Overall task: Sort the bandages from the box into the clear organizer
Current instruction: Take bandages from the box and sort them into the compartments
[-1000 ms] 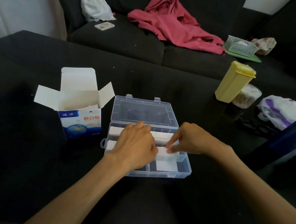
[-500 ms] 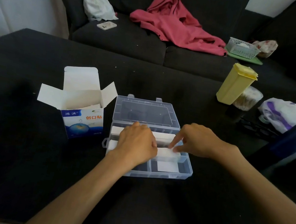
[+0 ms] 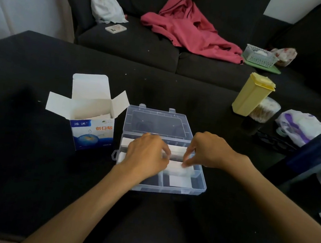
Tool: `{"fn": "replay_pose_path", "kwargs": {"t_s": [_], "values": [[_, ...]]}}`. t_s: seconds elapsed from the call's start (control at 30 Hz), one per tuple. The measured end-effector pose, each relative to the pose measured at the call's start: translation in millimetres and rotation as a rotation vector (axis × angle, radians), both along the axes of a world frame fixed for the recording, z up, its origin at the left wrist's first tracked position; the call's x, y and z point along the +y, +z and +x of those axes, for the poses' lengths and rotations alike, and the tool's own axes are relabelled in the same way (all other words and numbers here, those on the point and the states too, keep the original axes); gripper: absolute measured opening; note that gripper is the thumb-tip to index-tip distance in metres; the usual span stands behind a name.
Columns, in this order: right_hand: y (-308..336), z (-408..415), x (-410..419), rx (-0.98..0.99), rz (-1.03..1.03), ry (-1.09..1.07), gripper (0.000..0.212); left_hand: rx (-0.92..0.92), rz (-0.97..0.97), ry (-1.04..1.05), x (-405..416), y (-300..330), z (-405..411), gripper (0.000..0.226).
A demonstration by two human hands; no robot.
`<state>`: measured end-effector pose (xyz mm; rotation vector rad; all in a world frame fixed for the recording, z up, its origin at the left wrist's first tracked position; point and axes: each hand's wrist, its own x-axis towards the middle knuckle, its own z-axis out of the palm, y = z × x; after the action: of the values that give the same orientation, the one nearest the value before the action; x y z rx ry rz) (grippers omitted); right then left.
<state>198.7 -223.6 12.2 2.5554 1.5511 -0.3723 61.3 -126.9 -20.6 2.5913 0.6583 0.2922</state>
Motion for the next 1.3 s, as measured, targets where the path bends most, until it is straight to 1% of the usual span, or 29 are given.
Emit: {"fn": "replay_pose_path", "kwargs": {"t_s": [0.07,0.17,0.23,0.27,0.3,0.33,0.37,0.4,0.47,0.5,0.6,0.67,0.7,0.73,0.8,0.83,0.93,1.0,1.03,1.1,1.2,1.3], "values": [[16.4,-3.9,-1.4,0.036,0.094,-0.011,0.029,-0.127,-0.012,0.034,4.8,10.0,-8.8,0.021],[46.1,-18.3,7.4,0.164,0.28,-0.043,0.025,-0.411,0.011,0.117,20.1,26.2,-34.7,0.021],[58.3,-33.6,18.6,0.207,0.41,-0.034,0.022,-0.592,0.102,0.195,32.2,34.0,-56.6,0.019],[61.2,-43.3,24.9,0.219,0.486,-0.021,0.02,-0.63,0.184,0.248,38.2,35.6,-67.5,0.019],[63.5,-56.0,37.8,0.231,0.57,0.0,0.017,-0.625,0.274,0.315,49.7,37.0,-80.6,0.021],[63.7,-67.9,48.0,0.235,0.645,0.014,0.015,-0.58,0.347,0.369,59.8,36.4,-89.9,0.025],[62.2,-79.5,59.2,0.226,0.696,0.033,0.016,-0.511,0.389,0.411,70.4,34.6,-97.6,0.028],[60.0,-92.0,73.1,0.198,0.716,0.06,0.019,-0.432,0.389,0.448,81.8,33.7,-106.2,0.03],[51.9,-111.5,95.9,0.122,0.659,0.117,0.028,-0.312,0.265,0.513,97.5,31.2,-116.7,0.03],[45.9,-116.9,105.0,0.076,0.591,0.147,0.032,-0.3,0.175,0.535,101.9,29.9,-120.1,0.028],[27.8,-127.2,117.0,-0.092,0.364,0.229,0.044,-0.377,-0.098,0.589,110.8,28.0,-130.7,0.02],[19.3,-132.3,109.7,-0.159,0.328,0.263,0.044,-0.392,-0.313,0.571,118.1,29.9,-135.7,0.029],[15.6,-135.4,103.3,-0.168,0.331,0.272,0.043,-0.39,-0.426,0.548,119.9,32.0,-136.8,0.038],[12.1,-138.1,96.9,-0.164,0.334,0.278,0.042,-0.375,-0.499,0.533,121.6,33.7,-136.7,0.048],[7.5,-144.8,85.1,-0.139,0.339,0.274,0.041,-0.296,-0.533,0.532,123.0,35.8,-136.2,0.061],[7.0,-146.5,80.2,-0.128,0.355,0.273,0.04,-0.256,-0.546,0.516,123.1,36.4,-135.4,0.061],[12.7,-147.7,77.2,-0.114,0.452,0.242,0.036,-0.194,-0.673,0.423,121.0,39.9,-137.4,0.048],[22.5,-148.2,83.9,-0.11,0.498,0.196,0.03,-0.185,-0.704,0.397,120.7,40.7,-140.6,0.046],[28.3,-148.7,89.2,-0.1,0.484,0.174,0.028,-0.19,-0.704,0.391,120.3,40.5,-141.7,0.046],[34.2,-149.1,102.1,-0.141,0.375,0.182,0.03,-0.2,-0.698,0.395,118.0,40.2,-143.6,0.046],[33.8,-150.1,119.6,-0.303,0.148,0.315,0.035,-0.226,-0.703,0.414,115.7,39.2,-145.2,0.044],[30.9,-147.5,129.8,-0.407,0.064,0.385,0.033,-0.249,-0.697,0.431,114.9,38.0,-142.6,0.044]]}}
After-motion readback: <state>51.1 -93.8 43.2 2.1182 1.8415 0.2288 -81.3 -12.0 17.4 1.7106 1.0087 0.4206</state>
